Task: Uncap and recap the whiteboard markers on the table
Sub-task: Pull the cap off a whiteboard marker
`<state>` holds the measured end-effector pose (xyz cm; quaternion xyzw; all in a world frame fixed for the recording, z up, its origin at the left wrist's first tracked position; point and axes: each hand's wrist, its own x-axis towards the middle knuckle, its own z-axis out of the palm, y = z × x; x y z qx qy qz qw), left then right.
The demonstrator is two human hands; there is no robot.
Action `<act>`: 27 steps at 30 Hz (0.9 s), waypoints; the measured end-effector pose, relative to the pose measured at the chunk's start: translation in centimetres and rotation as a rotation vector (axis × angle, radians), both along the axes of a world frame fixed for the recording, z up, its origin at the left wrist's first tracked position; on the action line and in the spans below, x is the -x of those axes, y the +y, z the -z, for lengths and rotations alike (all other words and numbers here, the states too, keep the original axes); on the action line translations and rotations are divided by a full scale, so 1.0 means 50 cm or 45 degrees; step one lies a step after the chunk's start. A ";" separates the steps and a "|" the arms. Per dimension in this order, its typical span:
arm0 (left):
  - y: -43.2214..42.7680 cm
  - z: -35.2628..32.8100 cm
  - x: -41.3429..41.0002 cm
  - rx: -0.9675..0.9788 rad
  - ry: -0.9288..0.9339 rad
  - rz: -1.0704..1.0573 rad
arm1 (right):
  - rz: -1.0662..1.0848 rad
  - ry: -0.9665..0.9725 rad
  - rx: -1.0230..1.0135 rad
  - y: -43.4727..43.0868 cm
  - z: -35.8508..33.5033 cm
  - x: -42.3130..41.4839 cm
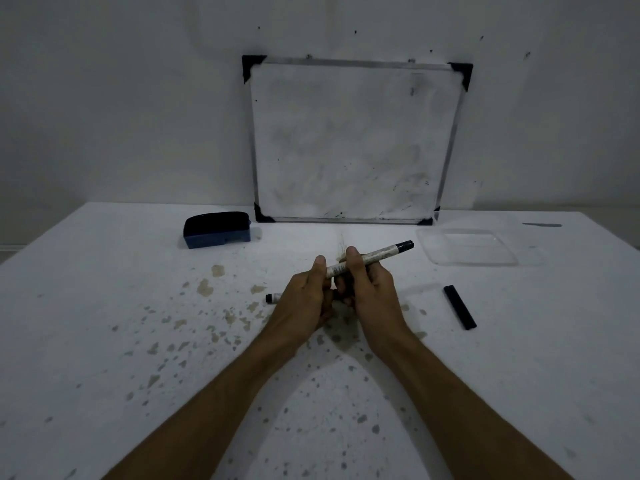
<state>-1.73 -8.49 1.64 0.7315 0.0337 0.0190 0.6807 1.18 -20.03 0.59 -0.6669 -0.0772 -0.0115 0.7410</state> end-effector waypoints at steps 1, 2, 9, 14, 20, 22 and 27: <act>-0.001 0.000 -0.002 0.007 0.010 -0.007 | -0.001 0.001 -0.010 0.001 0.000 0.000; -0.001 -0.001 -0.003 0.013 0.018 -0.011 | 0.000 0.002 -0.016 0.001 0.001 0.000; 0.000 -0.009 0.000 -0.007 0.034 -0.023 | -0.029 -0.008 0.011 -0.002 0.003 0.006; 0.001 -0.010 -0.004 -0.023 0.055 -0.035 | -0.011 -0.003 -0.018 -0.001 0.001 0.008; 0.007 0.003 -0.006 -0.476 -0.117 -0.149 | -0.120 0.145 -0.152 0.001 -0.013 0.006; 0.004 0.001 0.004 -0.753 -0.232 -0.215 | -0.164 0.390 -0.390 0.010 -0.023 0.012; 0.007 0.004 0.012 -1.069 -0.584 -0.313 | -0.170 0.635 -0.549 0.016 -0.033 0.027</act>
